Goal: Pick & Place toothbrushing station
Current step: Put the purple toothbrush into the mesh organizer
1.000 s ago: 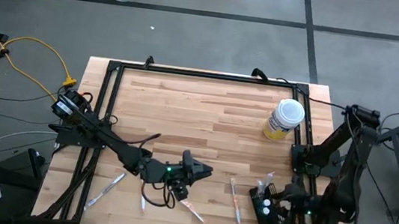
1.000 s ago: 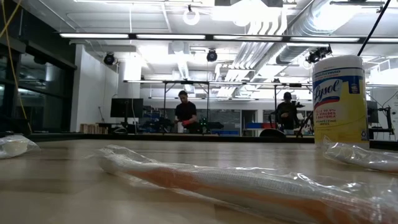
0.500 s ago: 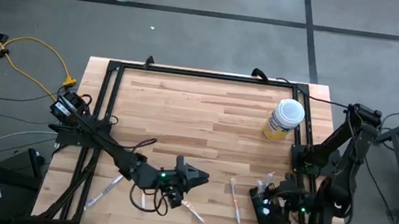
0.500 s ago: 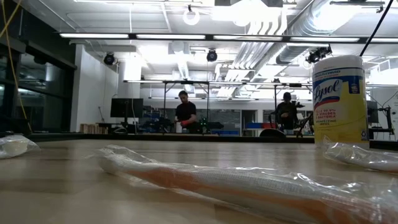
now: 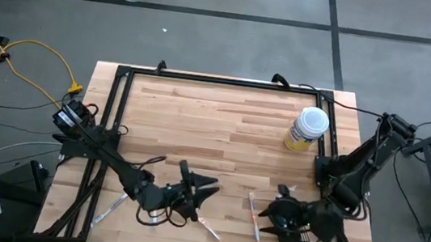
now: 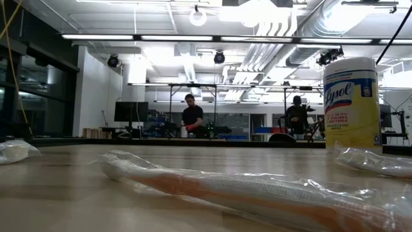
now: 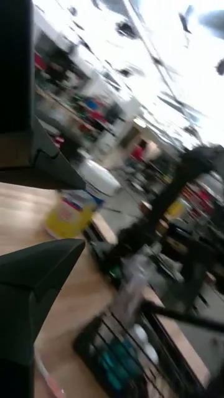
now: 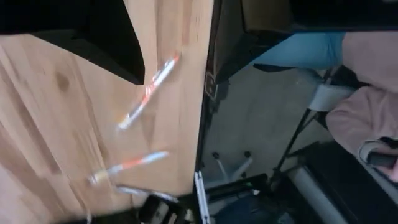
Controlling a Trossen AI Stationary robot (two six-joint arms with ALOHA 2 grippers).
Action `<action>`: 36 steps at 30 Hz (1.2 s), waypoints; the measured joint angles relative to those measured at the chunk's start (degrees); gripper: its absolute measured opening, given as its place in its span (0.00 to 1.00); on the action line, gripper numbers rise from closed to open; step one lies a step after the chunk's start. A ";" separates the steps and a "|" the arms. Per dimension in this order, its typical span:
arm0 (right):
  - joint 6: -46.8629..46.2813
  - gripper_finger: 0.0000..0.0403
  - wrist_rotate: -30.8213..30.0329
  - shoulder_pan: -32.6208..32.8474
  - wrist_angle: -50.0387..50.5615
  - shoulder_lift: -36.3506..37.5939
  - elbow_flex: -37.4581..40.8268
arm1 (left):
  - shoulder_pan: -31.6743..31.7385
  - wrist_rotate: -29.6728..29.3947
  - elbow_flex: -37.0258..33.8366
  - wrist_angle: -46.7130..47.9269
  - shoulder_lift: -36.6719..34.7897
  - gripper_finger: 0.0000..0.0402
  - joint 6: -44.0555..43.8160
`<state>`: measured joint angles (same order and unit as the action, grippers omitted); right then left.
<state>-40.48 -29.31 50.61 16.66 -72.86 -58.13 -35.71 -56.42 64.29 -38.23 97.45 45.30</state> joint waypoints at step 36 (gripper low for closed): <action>18.33 0.46 23.94 -26.08 -0.39 0.11 0.00 | -8.21 8.89 0.07 84.00 -17.38 0.29 -98.59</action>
<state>-22.15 -5.37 24.53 16.27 -72.75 -58.13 -43.92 -47.53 64.36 45.77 80.07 -53.29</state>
